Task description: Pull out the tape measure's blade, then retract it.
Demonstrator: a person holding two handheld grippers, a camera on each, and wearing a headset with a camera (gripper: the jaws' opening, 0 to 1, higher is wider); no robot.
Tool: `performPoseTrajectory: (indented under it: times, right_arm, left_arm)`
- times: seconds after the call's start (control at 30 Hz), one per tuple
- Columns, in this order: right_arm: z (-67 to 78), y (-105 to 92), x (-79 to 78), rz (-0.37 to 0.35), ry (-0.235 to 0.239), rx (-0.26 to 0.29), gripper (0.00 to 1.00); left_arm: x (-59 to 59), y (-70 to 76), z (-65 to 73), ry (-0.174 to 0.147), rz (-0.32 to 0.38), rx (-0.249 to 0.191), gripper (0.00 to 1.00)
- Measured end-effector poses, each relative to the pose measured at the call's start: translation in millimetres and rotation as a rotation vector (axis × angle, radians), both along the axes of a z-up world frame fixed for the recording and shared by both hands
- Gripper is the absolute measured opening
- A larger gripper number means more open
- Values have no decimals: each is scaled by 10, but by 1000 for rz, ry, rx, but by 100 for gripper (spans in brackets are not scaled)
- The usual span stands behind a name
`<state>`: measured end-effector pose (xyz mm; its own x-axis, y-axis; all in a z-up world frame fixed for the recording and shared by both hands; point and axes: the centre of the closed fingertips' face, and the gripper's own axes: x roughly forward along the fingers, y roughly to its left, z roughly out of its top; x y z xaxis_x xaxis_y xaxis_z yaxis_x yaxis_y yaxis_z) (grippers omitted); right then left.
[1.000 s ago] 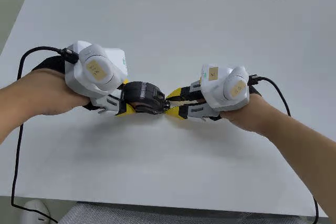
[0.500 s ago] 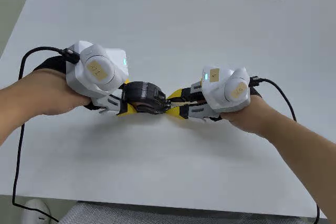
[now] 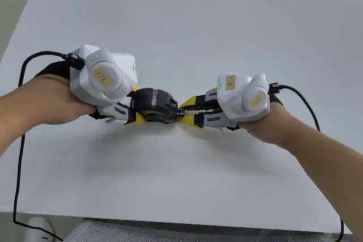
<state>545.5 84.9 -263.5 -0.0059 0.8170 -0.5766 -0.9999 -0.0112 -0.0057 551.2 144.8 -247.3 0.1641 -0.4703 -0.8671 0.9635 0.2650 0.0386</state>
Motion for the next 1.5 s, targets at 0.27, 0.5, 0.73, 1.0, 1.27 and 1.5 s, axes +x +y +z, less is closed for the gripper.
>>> performPoseTrajectory:
  times: [0.27,0.5,0.73,1.0,1.27,1.5]
  right_arm:
    - [36,-53,29,0,-9,1,8]
    - [7,-137,16,4,-12,-16,8]
    - [9,-188,10,-1,-12,-20,8]
    - [18,-266,4,-3,-12,-31,8]
    - [13,-357,3,-9,-9,-44,8]
    - [5,-461,13,-19,-6,-54,8]
  left_arm:
    - [1,14,0,6,7,-9,26]
    - [-3,-3,1,0,0,-4,26]
    - [-8,2,-2,1,-2,-3,26]
    - [-11,3,-3,1,-4,1,26]
    - [-8,-2,-2,2,-5,4,26]
    - [-4,-8,-6,6,-5,17,26]
